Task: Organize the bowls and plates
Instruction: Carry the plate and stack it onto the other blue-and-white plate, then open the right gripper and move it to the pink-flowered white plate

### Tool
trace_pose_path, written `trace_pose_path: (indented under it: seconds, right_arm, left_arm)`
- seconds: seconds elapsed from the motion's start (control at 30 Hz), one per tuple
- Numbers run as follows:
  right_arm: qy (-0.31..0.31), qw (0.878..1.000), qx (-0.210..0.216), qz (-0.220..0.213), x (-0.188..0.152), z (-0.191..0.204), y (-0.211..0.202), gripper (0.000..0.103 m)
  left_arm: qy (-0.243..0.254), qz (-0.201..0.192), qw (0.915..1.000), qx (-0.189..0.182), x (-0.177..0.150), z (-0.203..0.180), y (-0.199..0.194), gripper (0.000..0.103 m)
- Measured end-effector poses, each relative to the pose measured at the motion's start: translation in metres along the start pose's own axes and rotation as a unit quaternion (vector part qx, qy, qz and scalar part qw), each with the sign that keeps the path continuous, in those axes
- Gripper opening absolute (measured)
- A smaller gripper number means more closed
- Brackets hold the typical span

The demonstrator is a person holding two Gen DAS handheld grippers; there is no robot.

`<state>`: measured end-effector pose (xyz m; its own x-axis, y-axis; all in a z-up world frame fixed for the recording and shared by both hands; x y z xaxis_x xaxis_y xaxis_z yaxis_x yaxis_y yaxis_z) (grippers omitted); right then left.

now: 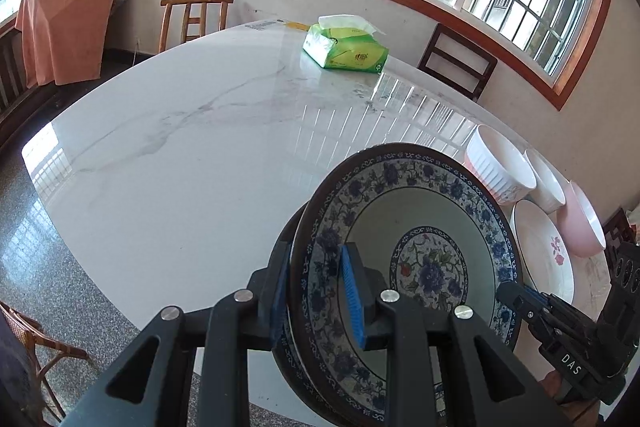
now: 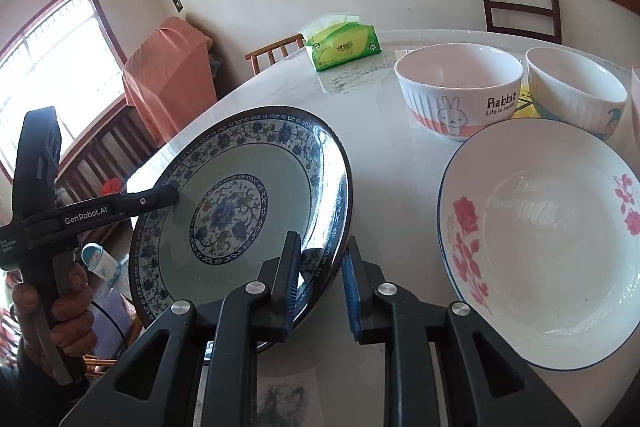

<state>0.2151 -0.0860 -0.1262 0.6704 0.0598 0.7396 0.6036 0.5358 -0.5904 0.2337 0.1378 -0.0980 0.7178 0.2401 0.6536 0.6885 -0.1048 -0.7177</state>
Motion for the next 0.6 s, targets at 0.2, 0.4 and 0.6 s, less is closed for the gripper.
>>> trace_pose_path:
  seconds: [0.2, 0.4, 0.6]
  right_arm:
    - [-0.036, 0.999, -0.019, -0.002, -0.002, 0.011, 0.0, 0.022]
    - [-0.059, 0.998, -0.022, 0.002, -0.007, 0.018, 0.003, 0.026]
    - [-0.047, 0.999, -0.018, -0.013, -0.003, 0.014, -0.001, 0.036]
  left_arm:
    - [0.023, -0.035, 0.999, 0.015, 0.009, -0.003, -0.01, 0.026]
    - [0.03, -0.052, 0.998, 0.02, 0.014, -0.006, -0.018, 0.026]
    - [-0.001, -0.031, 0.9995, -0.01, 0.003, -0.005, -0.017, 0.026]
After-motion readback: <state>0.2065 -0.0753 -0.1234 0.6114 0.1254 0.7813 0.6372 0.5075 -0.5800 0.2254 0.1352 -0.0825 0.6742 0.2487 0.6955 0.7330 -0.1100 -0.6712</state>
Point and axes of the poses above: each gripper's, at about its wrist camera, not at the fingertips, and y roughly the way its jaws point, z to its left, x to its top, the point moved 10 cm from there along y, roughly the way its jaws point, and after that the axes turned 2 degrees about -z, right-handed, at the moved point
